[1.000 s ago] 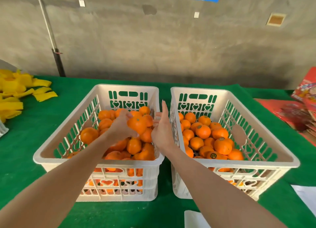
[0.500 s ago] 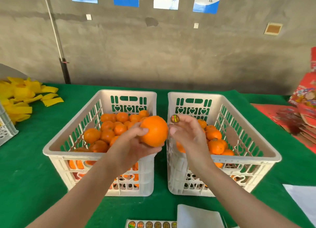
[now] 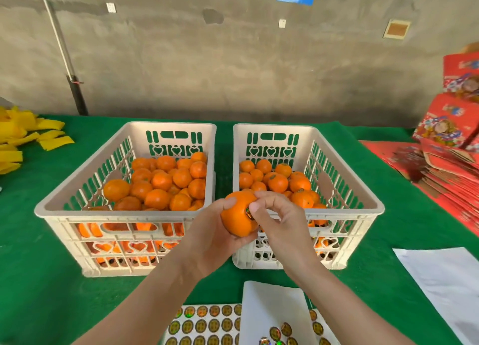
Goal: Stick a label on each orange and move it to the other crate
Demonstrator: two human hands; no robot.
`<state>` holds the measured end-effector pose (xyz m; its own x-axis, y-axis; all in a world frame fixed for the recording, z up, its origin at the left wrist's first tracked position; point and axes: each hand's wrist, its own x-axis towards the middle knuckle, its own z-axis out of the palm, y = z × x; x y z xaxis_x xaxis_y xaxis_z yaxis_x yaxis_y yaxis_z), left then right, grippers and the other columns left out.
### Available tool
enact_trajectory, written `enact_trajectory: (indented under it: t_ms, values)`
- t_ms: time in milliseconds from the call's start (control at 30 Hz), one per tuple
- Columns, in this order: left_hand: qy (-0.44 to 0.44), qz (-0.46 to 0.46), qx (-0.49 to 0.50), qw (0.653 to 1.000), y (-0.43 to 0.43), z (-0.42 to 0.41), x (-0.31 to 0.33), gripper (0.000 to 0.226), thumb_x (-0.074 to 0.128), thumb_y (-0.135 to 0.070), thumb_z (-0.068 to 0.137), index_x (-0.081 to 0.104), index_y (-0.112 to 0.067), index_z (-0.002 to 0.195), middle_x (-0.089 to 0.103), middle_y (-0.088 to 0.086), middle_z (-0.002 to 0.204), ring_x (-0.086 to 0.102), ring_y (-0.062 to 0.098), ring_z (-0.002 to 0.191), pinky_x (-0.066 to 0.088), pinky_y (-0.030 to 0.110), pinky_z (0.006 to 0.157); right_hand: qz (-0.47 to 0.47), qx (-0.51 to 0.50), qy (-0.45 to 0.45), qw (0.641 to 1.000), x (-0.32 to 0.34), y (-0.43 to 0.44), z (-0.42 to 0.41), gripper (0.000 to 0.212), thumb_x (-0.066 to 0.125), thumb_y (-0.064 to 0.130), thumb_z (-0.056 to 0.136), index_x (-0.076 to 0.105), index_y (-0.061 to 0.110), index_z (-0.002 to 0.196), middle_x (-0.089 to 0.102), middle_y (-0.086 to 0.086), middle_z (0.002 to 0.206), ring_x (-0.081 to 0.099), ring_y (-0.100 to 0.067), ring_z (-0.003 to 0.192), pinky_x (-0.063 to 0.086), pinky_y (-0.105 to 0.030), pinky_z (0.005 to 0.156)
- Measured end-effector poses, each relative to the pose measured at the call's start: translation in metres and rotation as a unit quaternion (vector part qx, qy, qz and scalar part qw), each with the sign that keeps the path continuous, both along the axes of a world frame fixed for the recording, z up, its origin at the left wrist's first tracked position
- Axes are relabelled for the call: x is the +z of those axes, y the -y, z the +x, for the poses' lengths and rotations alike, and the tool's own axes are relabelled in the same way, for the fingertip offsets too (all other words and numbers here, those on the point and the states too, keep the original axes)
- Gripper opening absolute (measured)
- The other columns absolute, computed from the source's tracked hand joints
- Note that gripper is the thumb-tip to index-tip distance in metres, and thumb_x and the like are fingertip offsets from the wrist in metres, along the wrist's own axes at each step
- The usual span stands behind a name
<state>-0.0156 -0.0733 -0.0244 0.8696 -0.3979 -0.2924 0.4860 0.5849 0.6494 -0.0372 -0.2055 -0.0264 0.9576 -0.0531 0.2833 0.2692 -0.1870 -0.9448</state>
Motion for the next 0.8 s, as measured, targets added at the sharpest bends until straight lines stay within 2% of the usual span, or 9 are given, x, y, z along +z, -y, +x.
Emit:
enact_trajectory:
  t_ms: [67,167,333,400,500,600,667,733,800]
  values:
    - [0.003,-0.004,0.006,1.000,0.005,-0.004,0.001,0.058,0.055,-0.019,0.084,0.041,-0.008,0.138,0.051,0.023,0.134,0.054,0.039,0.120,0.044,0.051,0.099,-0.016,-0.022,0.017,0.999,-0.005,-0.001,-0.001,0.011,0.064,0.019,0.088,0.065,0.017,0.077,0.057,0.019,0.108,0.050,0.012,0.104,0.043,-0.011,0.082]
    - [0.000,-0.012,0.014,1.000,0.007,-0.007,0.001,0.062,0.059,-0.019,0.076,0.043,-0.008,0.135,0.054,0.022,0.130,0.060,0.037,0.112,0.053,0.046,0.083,-0.061,-0.043,0.059,0.995,-0.009,0.000,-0.002,0.009,0.063,0.017,0.088,0.063,0.018,0.079,0.055,0.016,0.109,0.050,0.008,0.107,0.047,-0.021,0.088]
    - [0.030,0.009,0.008,0.999,0.005,-0.007,-0.006,0.053,0.059,-0.022,0.079,0.049,-0.010,0.130,0.064,0.018,0.120,0.069,0.029,0.099,0.059,0.041,0.075,-0.139,-0.058,0.162,0.975,-0.014,0.000,-0.003,0.004,0.063,0.016,0.087,0.060,0.013,0.087,0.054,0.014,0.101,0.050,0.003,0.101,0.045,-0.021,0.081]
    - [0.037,0.013,0.004,0.999,0.004,-0.006,-0.011,0.055,0.059,-0.023,0.079,0.049,-0.010,0.131,0.063,0.019,0.123,0.066,0.031,0.104,0.058,0.043,0.079,-0.121,-0.050,0.141,0.981,-0.016,0.001,-0.002,0.019,0.064,0.027,0.084,0.056,0.021,0.101,0.055,0.014,0.101,0.052,0.001,0.099,0.047,-0.021,0.079]
    - [0.024,0.024,0.009,0.999,0.002,-0.003,-0.018,0.056,0.059,-0.025,0.078,0.048,-0.014,0.132,0.061,0.019,0.125,0.064,0.034,0.108,0.053,0.047,0.088,-0.040,-0.015,0.045,0.998,-0.018,0.007,0.000,0.055,0.071,0.041,0.075,0.038,0.043,0.119,0.056,0.017,0.108,0.054,0.002,0.100,0.049,-0.016,0.075]
    - [0.044,0.061,0.015,0.997,0.002,0.001,-0.021,0.055,0.059,-0.026,0.078,0.050,-0.014,0.130,0.062,0.019,0.123,0.063,0.036,0.109,0.053,0.047,0.088,-0.027,0.043,0.003,0.999,-0.025,0.011,0.001,0.057,0.070,0.044,0.080,0.033,0.052,0.122,0.050,0.020,0.118,0.049,0.009,0.106,0.047,-0.012,0.080]
    - [0.073,0.094,0.012,0.993,0.005,0.004,-0.021,0.052,0.059,-0.029,0.079,0.053,-0.013,0.127,0.065,0.019,0.118,0.064,0.034,0.105,0.054,0.044,0.084,-0.054,0.074,0.005,0.996,-0.030,0.011,0.001,0.065,0.071,0.048,0.078,0.031,0.049,0.130,0.045,0.021,0.126,0.046,0.010,0.113,0.045,-0.011,0.086]
    - [0.095,0.115,0.009,0.989,0.011,0.007,-0.021,0.044,0.058,-0.035,0.081,0.058,-0.016,0.121,0.069,0.015,0.111,0.067,0.030,0.100,0.056,0.040,0.079,-0.080,0.072,0.022,0.994,-0.032,0.012,0.006,0.074,0.078,0.034,0.075,0.033,0.039,0.134,0.045,0.016,0.127,0.049,0.007,0.110,0.045,-0.009,0.083]
    - [0.126,0.157,0.023,0.979,0.020,0.014,-0.017,0.039,0.050,-0.048,0.085,0.062,-0.023,0.113,0.071,0.009,0.108,0.069,0.024,0.099,0.057,0.038,0.080,-0.080,0.044,0.045,0.995,-0.027,0.016,0.016,0.074,0.082,0.019,0.071,0.037,0.040,0.126,0.046,0.022,0.120,0.050,0.007,0.104,0.046,-0.009,0.079]
